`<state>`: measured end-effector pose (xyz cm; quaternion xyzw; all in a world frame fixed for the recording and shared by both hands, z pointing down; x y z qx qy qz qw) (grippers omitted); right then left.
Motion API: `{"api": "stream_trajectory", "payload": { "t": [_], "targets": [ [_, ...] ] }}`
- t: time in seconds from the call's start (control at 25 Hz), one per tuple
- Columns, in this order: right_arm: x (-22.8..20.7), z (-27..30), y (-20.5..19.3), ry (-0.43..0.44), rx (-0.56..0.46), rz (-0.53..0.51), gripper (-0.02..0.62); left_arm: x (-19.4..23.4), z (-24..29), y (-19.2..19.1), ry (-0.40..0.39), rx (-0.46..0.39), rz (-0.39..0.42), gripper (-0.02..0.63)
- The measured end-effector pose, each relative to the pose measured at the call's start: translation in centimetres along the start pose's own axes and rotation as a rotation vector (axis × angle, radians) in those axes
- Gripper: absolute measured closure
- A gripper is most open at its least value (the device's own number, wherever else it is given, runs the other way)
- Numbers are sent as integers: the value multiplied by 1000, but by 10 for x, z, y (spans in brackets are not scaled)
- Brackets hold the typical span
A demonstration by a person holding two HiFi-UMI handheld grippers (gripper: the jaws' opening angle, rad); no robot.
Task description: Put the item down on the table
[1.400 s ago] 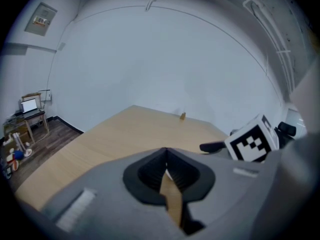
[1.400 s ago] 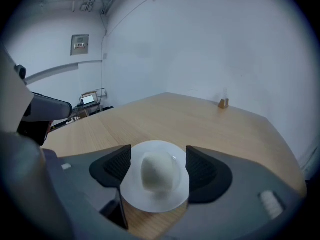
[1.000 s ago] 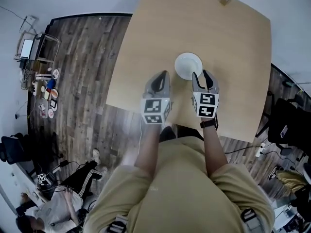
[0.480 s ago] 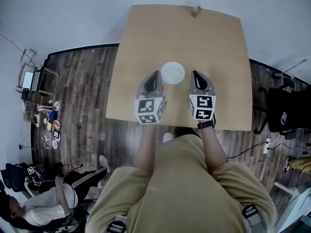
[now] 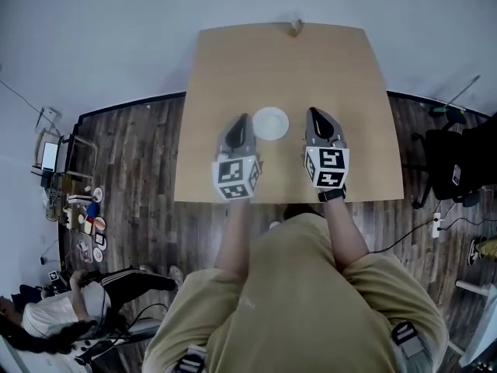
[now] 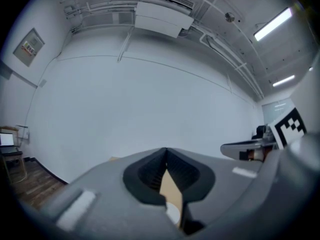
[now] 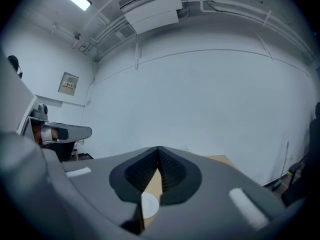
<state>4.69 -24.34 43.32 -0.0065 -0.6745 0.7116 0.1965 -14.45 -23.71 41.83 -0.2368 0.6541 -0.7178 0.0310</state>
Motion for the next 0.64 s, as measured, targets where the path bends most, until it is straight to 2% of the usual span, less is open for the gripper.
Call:
{"api": "stream_trajectory", "payload": {
  "t": [0.4,0.64],
  "targets": [
    [-5,-3,9,-4,-44,-5,589,13,-2,6,19,-12,15,604],
    [-2,-9,8,3,-51,3,589,5,-7,-1,10,6,28,604]
  ]
}}
Point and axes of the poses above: the fingertips, and each gripper's own axes: z forward along the fingers, x to its left, y out of its top, the point moved 5 cm from there along -z, backward along the fingers, and after that the axes turned 15 degrees about -z, right-handed, at the moved point
